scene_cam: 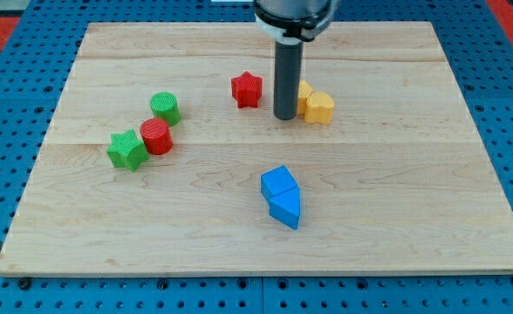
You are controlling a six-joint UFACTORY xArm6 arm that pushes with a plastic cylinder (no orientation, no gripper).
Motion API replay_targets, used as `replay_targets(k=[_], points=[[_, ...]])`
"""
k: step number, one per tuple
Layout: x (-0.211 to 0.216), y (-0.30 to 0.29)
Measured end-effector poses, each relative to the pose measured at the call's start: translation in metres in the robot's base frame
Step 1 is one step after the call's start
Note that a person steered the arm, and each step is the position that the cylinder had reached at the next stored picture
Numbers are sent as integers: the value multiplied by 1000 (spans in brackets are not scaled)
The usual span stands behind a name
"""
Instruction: Move the red circle parallel to the green circle
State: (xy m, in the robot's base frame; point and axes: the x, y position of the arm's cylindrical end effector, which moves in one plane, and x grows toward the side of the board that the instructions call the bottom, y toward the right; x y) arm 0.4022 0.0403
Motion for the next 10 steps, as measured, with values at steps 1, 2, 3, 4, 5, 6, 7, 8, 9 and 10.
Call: replay_targets(k=[1,2,3,4,5,6,7,8,9,10], points=[[35,-64],[57,-133],[67,-167],[64,-188],[53,-194],[15,-194],[-36,-194],[-88,-192],[-115,-175],[-93,-157]])
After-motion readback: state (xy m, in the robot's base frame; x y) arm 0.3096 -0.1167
